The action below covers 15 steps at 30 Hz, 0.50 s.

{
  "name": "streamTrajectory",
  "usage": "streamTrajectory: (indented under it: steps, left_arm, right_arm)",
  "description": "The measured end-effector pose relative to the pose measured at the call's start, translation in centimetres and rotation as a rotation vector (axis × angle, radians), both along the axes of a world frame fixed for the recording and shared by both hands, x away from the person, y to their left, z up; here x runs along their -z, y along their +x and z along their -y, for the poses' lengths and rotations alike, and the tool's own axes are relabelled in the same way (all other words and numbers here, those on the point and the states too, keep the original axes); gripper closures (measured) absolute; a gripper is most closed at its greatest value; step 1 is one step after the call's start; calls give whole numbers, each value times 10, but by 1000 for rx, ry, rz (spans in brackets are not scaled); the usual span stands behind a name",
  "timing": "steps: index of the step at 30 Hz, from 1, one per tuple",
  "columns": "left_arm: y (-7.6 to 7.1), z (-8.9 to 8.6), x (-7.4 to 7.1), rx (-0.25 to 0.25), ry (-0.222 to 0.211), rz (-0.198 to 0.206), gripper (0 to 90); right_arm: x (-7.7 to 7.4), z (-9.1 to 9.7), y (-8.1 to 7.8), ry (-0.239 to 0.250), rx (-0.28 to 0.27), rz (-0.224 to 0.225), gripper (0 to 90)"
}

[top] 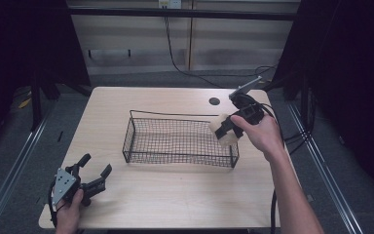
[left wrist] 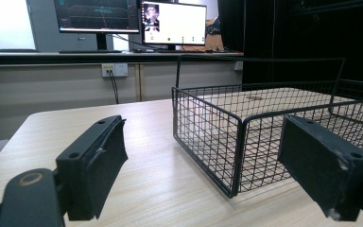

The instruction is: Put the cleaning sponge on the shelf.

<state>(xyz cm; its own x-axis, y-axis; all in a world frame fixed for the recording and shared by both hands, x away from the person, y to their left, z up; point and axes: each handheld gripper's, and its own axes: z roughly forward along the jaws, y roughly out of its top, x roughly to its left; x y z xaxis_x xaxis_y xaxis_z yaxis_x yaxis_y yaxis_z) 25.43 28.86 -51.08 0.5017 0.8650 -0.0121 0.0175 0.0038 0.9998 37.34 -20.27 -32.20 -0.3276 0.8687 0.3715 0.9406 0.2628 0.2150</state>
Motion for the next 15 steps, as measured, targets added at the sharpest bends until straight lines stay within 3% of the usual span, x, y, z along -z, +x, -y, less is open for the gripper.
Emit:
streamTrajectory:
  steps: [15]
  left_arm:
    - [0, 0, 0, 3, -1, 0, 155]
  right_arm:
    - [25, -6, 11, -31, 113, -27, 289]
